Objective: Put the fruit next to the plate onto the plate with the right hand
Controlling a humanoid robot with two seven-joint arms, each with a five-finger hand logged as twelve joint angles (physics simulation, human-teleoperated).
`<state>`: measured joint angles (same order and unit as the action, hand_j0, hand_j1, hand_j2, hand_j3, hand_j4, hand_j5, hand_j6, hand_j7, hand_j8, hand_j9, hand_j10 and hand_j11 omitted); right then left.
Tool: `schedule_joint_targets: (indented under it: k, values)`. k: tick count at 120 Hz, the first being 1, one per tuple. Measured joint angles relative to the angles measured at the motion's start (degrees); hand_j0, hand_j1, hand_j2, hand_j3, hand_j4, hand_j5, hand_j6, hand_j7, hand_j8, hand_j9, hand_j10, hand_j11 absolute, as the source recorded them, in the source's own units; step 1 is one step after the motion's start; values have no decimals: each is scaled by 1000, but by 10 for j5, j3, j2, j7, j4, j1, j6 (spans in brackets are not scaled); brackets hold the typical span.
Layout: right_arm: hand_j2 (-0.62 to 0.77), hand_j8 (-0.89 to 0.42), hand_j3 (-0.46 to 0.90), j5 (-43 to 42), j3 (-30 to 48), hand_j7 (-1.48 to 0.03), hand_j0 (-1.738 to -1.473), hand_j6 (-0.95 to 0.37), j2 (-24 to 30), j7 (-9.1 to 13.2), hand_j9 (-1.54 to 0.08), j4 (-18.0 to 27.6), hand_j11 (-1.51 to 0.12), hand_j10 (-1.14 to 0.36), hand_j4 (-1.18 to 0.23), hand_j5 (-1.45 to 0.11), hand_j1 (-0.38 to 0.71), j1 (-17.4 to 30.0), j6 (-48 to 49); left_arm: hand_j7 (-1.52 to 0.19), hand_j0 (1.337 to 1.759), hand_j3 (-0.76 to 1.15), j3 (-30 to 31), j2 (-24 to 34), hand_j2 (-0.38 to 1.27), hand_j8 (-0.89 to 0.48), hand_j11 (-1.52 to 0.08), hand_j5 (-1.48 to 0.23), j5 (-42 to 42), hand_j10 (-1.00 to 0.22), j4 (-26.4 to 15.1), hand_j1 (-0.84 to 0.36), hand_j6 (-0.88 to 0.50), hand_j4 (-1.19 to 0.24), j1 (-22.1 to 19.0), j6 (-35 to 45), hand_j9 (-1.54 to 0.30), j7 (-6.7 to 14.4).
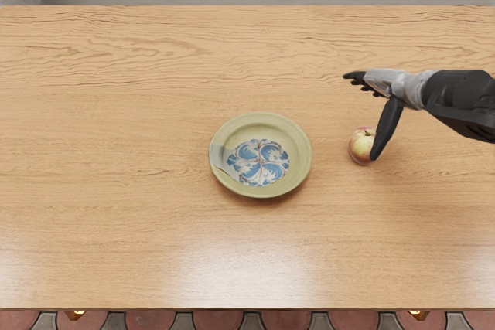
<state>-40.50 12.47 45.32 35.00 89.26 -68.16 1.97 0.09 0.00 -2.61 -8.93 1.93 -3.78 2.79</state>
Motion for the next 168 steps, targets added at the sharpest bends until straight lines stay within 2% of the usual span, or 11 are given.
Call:
schedule_joint_targets:
  k: [23,46,60,78,98,131,168]
  values:
    - [1,-4,0,1,-13,0,-1658,-6,-3,0,0,-6,0,-3,-4,-1,-349,-9,-3,-13,1658,0,-1,0,2,-10,-13,-13,0,-10,0,337,-10,-10,0,0,-13,0]
    - [-3,-23,0,-3,31,-24,-1658,-24,-2,0,-25,-29,-24,-22,-22,-25,-327,-6,70,-13,1658,0,-1,0,2,-10,-13,-13,0,-10,0,337,-10,-10,0,0,-13,0]
    - [-9,-57,0,-59,32,-68,-1658,-58,-32,0,-69,-30,-68,-55,-56,-69,-287,9,24,-13,1658,0,-1,0,2,-10,-13,-13,0,-10,1,337,-10,-10,-1,0,-13,0]
    - [-14,-83,0,-118,-7,-102,-1658,-84,-61,0,-103,-25,-103,-82,-82,-103,-256,19,-35,-13,1658,0,0,0,2,-10,-13,-13,0,-10,1,337,-10,-10,0,0,-13,0]
    - [-20,-113,0,-134,-36,-141,-1658,-114,-51,0,-141,-2,-141,-112,-113,-142,-220,42,-56,-13,1658,0,0,0,2,-10,-13,-13,0,-10,1,337,-10,-10,0,0,-13,0]
    - [-37,-204,0,-143,-57,-259,-1658,-205,-15,0,-259,54,-259,-202,-203,-259,-112,48,-110,-13,1658,0,0,0,2,-10,-13,-13,0,-10,1,337,-10,-10,0,0,-13,0]
    - [-48,-259,0,-195,-109,-330,-1658,-260,-19,0,-331,65,-331,-258,-258,-331,-46,49,-223,-13,1658,0,0,0,2,-10,-13,-13,0,-10,1,337,-10,-10,-1,0,-13,0]
